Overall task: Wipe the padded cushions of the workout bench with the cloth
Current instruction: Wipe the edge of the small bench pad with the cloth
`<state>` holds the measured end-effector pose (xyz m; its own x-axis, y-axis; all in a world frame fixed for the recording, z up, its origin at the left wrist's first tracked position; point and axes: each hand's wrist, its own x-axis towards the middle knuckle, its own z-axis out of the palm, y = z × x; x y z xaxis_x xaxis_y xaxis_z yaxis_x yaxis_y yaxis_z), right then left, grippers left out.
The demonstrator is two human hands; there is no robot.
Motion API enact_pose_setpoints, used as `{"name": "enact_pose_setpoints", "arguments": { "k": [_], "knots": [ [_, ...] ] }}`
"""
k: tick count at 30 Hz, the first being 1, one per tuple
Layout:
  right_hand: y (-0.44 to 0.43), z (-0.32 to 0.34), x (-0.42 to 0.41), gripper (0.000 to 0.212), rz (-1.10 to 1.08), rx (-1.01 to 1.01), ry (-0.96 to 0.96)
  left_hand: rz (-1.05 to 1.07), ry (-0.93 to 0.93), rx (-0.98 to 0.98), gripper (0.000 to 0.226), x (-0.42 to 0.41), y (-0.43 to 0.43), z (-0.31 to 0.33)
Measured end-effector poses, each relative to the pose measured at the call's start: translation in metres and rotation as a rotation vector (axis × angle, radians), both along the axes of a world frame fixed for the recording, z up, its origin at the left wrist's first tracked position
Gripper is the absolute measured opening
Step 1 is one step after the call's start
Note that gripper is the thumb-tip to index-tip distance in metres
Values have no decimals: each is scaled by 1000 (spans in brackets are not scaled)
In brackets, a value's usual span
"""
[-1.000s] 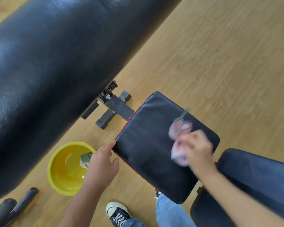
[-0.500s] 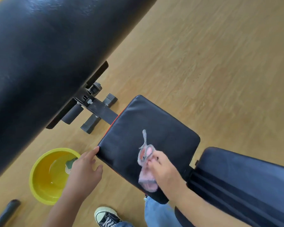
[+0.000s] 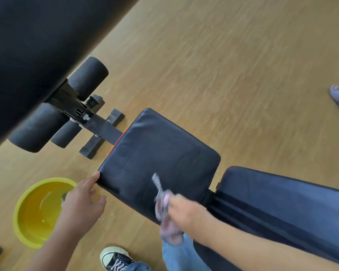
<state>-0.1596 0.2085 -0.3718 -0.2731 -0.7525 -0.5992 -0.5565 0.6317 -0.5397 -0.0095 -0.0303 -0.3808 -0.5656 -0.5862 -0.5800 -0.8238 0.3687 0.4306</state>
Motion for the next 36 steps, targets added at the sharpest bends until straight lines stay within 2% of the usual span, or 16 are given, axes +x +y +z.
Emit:
{"name": "enact_pose_setpoints", "arguments": {
  "k": [3, 7, 8, 11, 14, 15, 17, 20, 21, 25, 27, 29, 30, 32, 34, 36],
  "knots": [
    [-1, 1, -24, 13, 199, 82, -6, -2, -11, 18, 74, -1, 4, 3],
    [26, -14, -119, 9, -396, 1, 361, -51, -44, 8, 78, -2, 3, 4],
    [37, -15, -116, 8, -386, -43, 532, -63, -52, 2, 78, -3, 3, 4],
    [59, -5, -34, 23, 225, 24, 572, -83, -70, -17, 78, -5, 2, 5],
    [72, 0, 12, 8, 633, -72, 416, -80, -82, -18, 79, -6, 6, 5],
    [71, -3, -4, 6, 613, -103, 484, -79, -84, -24, 80, -5, 6, 5],
    [65, -9, -63, 21, 223, -80, 598, -89, -88, -45, 80, -5, 5, 2],
    [67, -16, -128, 7, -342, 52, 583, -95, -82, -66, 78, -4, 6, 0],
    [64, -19, -124, 6, -383, 86, 580, -90, -78, -68, 78, -3, 7, -1],
    [61, -20, -39, 29, 228, 110, 379, -88, -84, -62, 80, -3, 12, -2],
    [72, -10, 6, 23, 705, 17, 242, -94, -81, -67, 81, -3, 14, -2],
    [68, -17, 14, 12, 889, -47, 205, -95, -68, -73, 81, -4, 12, -2],
    [58, -16, 6, 7, 862, -51, 236, -100, -63, -76, 81, -3, 11, -2],
    [34, -24, -44, 5, 456, -158, 444, -113, -59, -79, 81, -2, 11, -3],
    [30, -28, -95, 11, -135, -58, 508, -113, -62, -80, 80, -1, 11, -3],
    [26, -35, -104, 6, -362, -37, 588, -116, -54, -76, 80, -1, 10, -3]
  ]
}}
